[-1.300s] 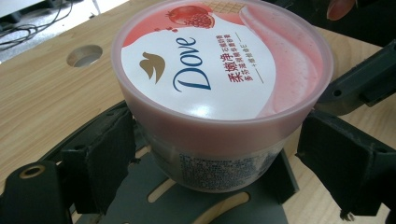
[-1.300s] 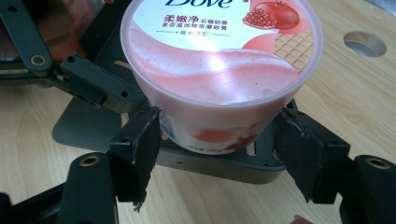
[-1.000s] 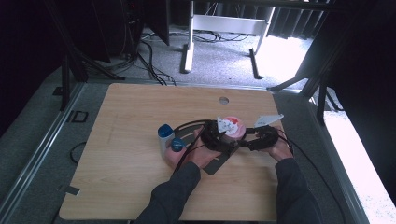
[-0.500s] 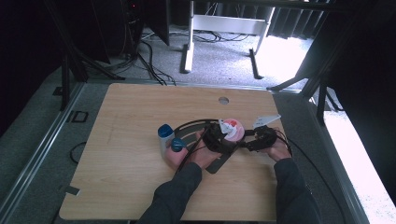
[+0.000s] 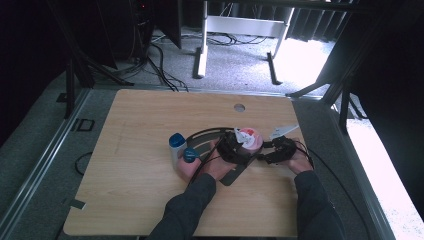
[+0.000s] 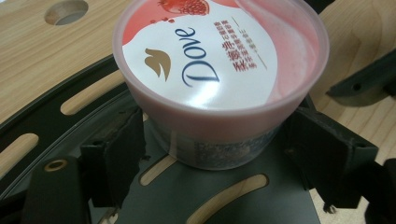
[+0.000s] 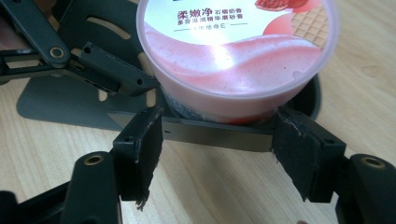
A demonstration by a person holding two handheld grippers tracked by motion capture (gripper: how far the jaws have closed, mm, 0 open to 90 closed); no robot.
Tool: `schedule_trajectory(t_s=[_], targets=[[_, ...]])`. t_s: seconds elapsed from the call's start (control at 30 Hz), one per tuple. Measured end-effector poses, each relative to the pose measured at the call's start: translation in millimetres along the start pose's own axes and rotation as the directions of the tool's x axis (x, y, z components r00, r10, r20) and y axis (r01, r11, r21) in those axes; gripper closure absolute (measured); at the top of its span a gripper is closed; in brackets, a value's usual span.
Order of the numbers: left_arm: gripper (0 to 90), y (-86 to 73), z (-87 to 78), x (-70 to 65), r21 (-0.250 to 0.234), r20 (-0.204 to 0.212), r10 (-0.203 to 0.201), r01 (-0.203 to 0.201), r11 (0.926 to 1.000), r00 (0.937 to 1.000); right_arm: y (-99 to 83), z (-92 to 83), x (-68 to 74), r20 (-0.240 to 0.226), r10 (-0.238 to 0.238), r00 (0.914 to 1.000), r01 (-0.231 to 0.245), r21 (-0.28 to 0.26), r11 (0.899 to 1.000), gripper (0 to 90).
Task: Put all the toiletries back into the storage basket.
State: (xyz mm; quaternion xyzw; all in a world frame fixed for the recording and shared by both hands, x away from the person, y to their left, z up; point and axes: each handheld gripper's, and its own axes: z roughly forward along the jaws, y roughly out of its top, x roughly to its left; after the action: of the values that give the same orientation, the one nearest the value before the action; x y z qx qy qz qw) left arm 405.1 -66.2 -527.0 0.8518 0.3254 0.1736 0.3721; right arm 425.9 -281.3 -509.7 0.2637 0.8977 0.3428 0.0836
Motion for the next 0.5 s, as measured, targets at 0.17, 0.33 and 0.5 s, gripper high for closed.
schedule_trajectory(t_s=[0.17,0.33,0.5], targets=[[20.5,0.1,1.1,0.3,0.009,0.000,0.003,-0.003,1.0000,1.0000,-1.6,-4.4,-3.5,0.020,0.017,0.9996,-0.017,-0.012,1.000,28.1],[21.5,1.0,2.0,0.9,0.017,0.004,0.011,-0.012,0.9998,0.9999,-3.6,2.1,-11.1,0.032,0.060,0.9977,-0.060,0.016,0.998,20.6],[22.1,1.4,2.7,0.3,0.014,0.007,0.018,-0.019,0.9997,0.9998,-6.4,4.8,-14.2,0.018,0.083,0.9964,-0.083,0.025,0.996,20.7]])
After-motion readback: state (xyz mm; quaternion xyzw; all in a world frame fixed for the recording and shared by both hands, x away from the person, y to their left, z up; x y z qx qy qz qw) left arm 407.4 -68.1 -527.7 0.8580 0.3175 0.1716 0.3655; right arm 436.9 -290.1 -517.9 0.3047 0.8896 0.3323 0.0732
